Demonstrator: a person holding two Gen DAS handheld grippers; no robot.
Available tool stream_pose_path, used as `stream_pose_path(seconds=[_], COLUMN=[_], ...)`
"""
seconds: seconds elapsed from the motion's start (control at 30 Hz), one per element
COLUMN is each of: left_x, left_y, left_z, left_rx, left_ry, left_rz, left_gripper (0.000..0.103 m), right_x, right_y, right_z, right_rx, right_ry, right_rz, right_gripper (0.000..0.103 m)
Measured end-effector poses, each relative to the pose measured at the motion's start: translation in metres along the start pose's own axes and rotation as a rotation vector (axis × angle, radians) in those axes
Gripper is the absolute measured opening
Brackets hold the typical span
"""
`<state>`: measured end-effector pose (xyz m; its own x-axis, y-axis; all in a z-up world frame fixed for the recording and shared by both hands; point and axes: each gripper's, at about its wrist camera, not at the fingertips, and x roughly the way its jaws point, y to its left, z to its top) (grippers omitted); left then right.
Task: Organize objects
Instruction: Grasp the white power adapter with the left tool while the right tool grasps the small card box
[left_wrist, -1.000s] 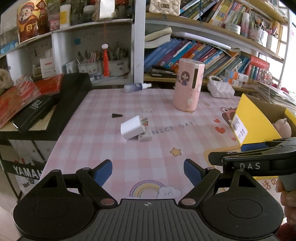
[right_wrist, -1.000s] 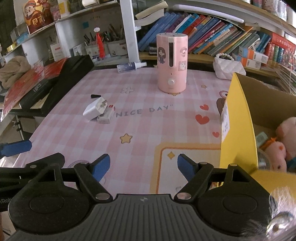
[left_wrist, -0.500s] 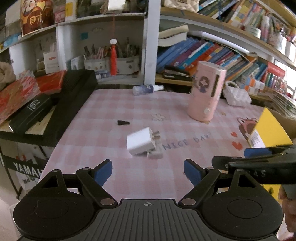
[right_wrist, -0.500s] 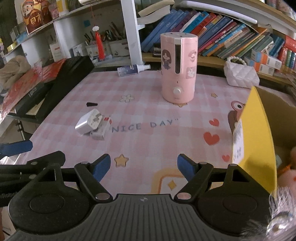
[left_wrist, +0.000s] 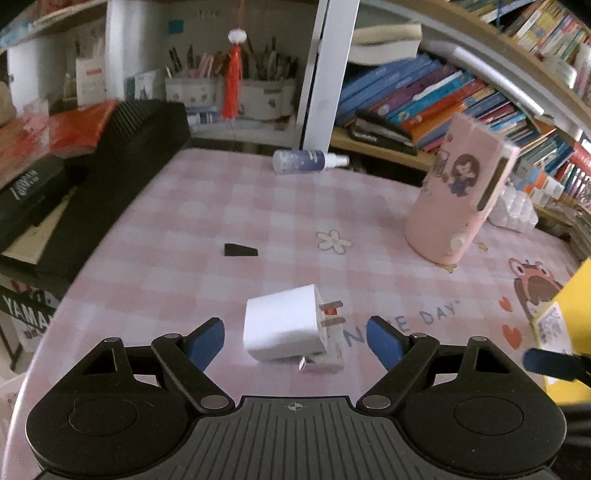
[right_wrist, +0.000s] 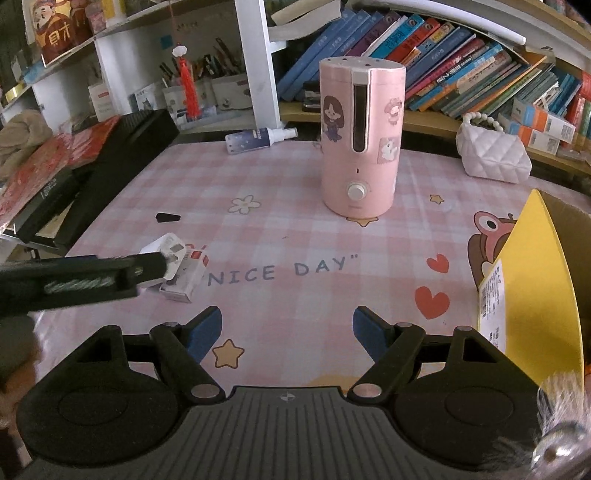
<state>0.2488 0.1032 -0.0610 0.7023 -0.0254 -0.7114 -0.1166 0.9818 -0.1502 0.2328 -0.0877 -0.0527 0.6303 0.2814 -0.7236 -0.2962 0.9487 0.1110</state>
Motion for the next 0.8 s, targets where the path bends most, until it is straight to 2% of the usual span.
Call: stream_pose_path(seconds=[0.17,0.27,0.37,0.6,0.8], left_x=[0.025,0.029,0.026,-0.022,-0.065], left_y=[0.002,0.004,0.008,0.030,0.061], left_z=[0.003,0.002,0.005,0.000,-0.018], left_rx=[-0.027,-0.035,-0.047,-0.147,-0.238], left_ry=[0.053,0.059,0.070,-0.012,-0.040], left_rz=[-0.010,-0.012,-0.031,-0.029,0.043], left_gripper=[0.083,0.066,0.065,0.065,0.065], right_x=[0.000,0.000,0.001,0.008,0.029], right_y=[0.000,0.001,0.003,0.016,0.044], right_z=[0.000,-0.001,-0.002,0.001,0.006], right_rx=[-0.017,-0.029,-0.040,-0.056,-0.094], right_ry=[0.003,0.004,0.005,0.014,0.025], right_rz=[0.006,0.013,0.020,0.055,0.119], right_gripper=[0.078,0.078,0.078,0.078,0.078])
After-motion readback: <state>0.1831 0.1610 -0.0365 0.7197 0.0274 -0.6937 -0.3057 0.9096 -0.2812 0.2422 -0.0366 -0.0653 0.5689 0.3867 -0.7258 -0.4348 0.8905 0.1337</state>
